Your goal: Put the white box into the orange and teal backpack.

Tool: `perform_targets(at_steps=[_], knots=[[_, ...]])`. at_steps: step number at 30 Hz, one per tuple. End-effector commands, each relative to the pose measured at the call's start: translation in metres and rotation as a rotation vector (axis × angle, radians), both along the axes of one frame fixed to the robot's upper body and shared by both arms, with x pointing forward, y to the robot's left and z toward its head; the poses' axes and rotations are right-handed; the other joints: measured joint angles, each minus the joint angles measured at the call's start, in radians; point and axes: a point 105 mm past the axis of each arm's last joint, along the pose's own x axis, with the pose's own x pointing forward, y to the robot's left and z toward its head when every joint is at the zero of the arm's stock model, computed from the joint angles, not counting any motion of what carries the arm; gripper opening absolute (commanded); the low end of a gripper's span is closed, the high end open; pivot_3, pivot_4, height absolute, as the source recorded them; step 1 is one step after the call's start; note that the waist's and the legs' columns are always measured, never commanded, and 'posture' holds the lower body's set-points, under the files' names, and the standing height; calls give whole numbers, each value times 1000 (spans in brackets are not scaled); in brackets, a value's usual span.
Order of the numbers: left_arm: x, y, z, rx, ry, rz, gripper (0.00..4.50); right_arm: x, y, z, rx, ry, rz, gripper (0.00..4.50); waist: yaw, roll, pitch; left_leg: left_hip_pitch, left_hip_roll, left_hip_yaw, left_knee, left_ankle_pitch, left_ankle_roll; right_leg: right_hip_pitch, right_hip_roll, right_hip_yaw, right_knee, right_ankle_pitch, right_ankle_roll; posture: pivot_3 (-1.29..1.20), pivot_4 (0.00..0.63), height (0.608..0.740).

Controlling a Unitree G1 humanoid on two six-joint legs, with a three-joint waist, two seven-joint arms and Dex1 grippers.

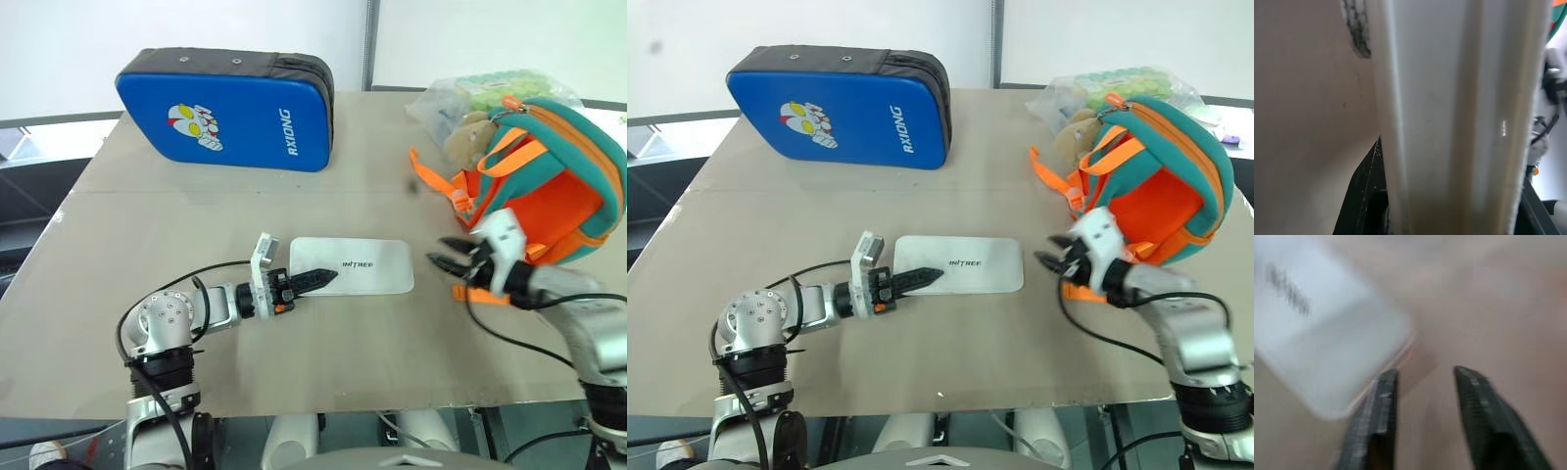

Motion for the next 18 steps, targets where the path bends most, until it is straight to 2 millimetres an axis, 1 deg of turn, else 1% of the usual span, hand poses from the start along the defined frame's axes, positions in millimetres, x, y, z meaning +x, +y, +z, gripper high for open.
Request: perform_targets(at_steps=[1,2,3,6,10,12,15,18], knots=[[6,4,1,24,-32,70,1105,-8,-31,35,124,-78,-192,3737,1,0,0,0,0,0,0,0,0,0,0,0,0,0,0,0,150,740],[8,3,3,18,-45,81,1105,-7,-43,42,152,-93,-268,4267,0,0,0,0,0,0,0,0,0,0,0,0,0,0,0,0,150,740],[9,2,5,12,-52,87,1105,-6,-50,47,170,-100,-313,4500,0,0,0,0,0,0,0,0,0,0,0,0,0,0,0,0,150,740],[10,-3,8,-6,-59,80,1105,4,-58,54,193,-111,-405,4500,-8,0,0,1,0,1,0,0,0,0,0,1,0,0,0,0,150,740],[10,-8,12,-9,-83,77,1105,24,-57,59,206,-125,-486,4500,-10,1,0,2,0,1,0,0,0,0,2,2,0,0,0,0,150,740],[12,-7,15,-10,-92,91,1105,32,-55,63,214,-136,-501,4500,-9,1,0,1,0,2,0,0,0,-1,2,1,0,0,-1,0,150,740],[10,-4,15,-8,-102,108,1105,46,-46,69,240,-162,-495,4500,-9,1,1,-1,0,2,-1,0,0,-2,2,2,0,0,-1,0,150,740],[8,-1,15,-7,-107,135,1105,52,-36,71,253,-168,-465,4500,-9,2,1,-2,0,2,-2,0,0,-3,1,2,-1,0,0,0,150,740]])
